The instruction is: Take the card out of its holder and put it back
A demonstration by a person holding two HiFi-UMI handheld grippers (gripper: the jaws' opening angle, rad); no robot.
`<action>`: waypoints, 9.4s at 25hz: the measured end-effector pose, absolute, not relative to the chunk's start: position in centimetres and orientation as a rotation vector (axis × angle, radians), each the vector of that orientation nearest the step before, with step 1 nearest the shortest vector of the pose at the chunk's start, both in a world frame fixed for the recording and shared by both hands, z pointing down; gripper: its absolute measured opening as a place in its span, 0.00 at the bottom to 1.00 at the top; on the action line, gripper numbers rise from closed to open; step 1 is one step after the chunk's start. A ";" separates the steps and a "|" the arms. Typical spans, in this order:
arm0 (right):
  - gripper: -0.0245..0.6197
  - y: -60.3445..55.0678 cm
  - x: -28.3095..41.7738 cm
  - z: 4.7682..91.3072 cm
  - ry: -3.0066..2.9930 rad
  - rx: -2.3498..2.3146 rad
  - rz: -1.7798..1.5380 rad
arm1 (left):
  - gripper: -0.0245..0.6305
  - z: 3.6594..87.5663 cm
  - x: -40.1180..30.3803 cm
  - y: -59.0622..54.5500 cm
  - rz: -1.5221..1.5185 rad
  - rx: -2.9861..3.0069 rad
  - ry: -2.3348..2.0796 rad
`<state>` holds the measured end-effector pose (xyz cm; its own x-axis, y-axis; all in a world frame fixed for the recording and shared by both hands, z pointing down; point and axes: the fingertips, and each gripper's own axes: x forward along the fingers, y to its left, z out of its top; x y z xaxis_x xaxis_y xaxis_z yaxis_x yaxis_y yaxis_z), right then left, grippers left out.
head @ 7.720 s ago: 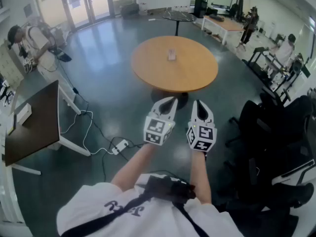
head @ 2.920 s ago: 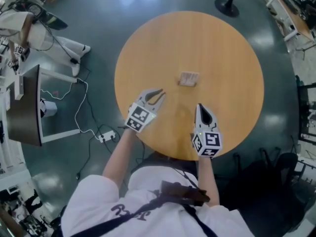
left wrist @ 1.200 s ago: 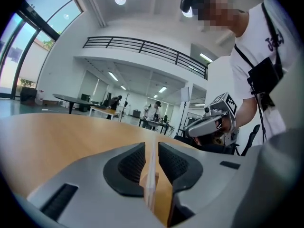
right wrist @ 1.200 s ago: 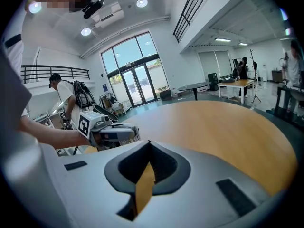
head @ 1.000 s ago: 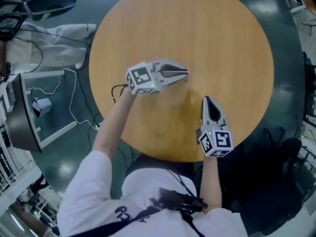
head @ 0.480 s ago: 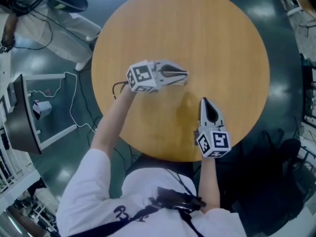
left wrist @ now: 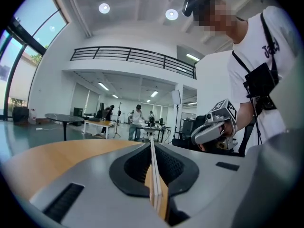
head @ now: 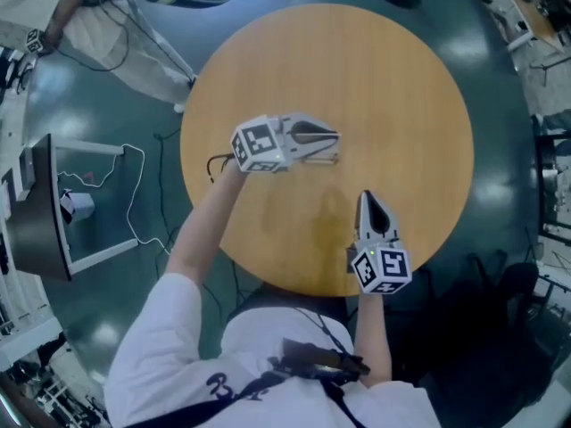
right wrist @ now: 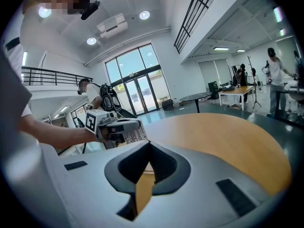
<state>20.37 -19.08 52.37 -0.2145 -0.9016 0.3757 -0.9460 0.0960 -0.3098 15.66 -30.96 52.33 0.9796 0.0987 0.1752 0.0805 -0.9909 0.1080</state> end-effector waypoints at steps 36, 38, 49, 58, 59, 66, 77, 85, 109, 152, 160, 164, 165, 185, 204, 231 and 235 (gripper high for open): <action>0.06 -16.7 12.0 40.4 -2.293 2.097 0.221 | 0.08 41.5 0.7 -22.1 0.146 2.724 -1.368; 0.06 -16.5 12.0 40.2 -2.274 2.112 0.205 | 0.08 41.5 0.4 -21.3 0.140 2.712 -1.411; 0.06 -16.3 11.1 39.9 -2.294 2.086 0.185 | 0.08 40.1 0.4 -20.0 0.085 2.751 -1.474; 0.06 -16.4 10.6 40.6 -2.306 2.071 0.209 | 0.08 41.1 0.8 -20.2 0.076 2.756 -1.408; 0.06 -16.3 10.6 40.8 -2.306 2.070 0.215 | 0.08 41.2 0.8 -20.3 0.076 2.758 -1.398; 0.06 -16.5 12.3 42.0 -2.277 2.082 0.269 | 0.08 42.2 1.5 -21.3 0.106 2.793 -1.323; 0.06 -17.4 15.5 45.1 -2.241 2.076 0.406 | 0.08 45.4 3.2 -24.0 0.241 2.829 -1.188; 0.06 -18.3 16.9 47.6 -2.211 2.049 0.509 | 0.08 48.4 4.1 -27.8 0.431 2.929 -1.032; 0.06 -19.9 18.2 51.8 -2.206 1.930 0.719 | 0.08 51.5 14.3 -30.9 0.441 3.141 -0.256; 0.06 -21.3 18.2 55.3 -2.105 1.937 0.843 | 0.08 56.8 16.1 -29.4 0.515 3.051 0.176; 0.06 -21.8 19.1 55.8 -2.086 1.945 0.851 | 0.08 60.2 16.2 -29.2 0.618 3.022 0.172; 0.06 -21.9 19.7 55.8 -2.080 1.959 0.850 | 0.09 60.6 16.1 -29.7 0.652 3.026 0.104; 0.06 -22.1 19.7 55.6 -2.082 1.966 0.846 | 0.10 60.6 15.9 -29.9 0.652 3.020 0.080; 0.06 -19.1 15.8 48.1 -2.215 2.036 0.536 | 0.26 49.4 4.4 -27.0 0.147 2.888 -0.741; 0.06 -12.4 11.5 41.1 -2.254 2.098 0.233 | 0.23 42.6 2.2 -16.6 0.028 2.823 -1.088; 0.06 -12.2 14.4 36.6 -2.372 2.040 0.049 | 0.06 37.8 8.7 -14.6 -0.087 2.865 -1.212; 0.06 -11.3 15.6 36.4 -2.382 2.038 0.045 | 0.06 38.3 10.0 -13.8 -0.076 2.846 -1.205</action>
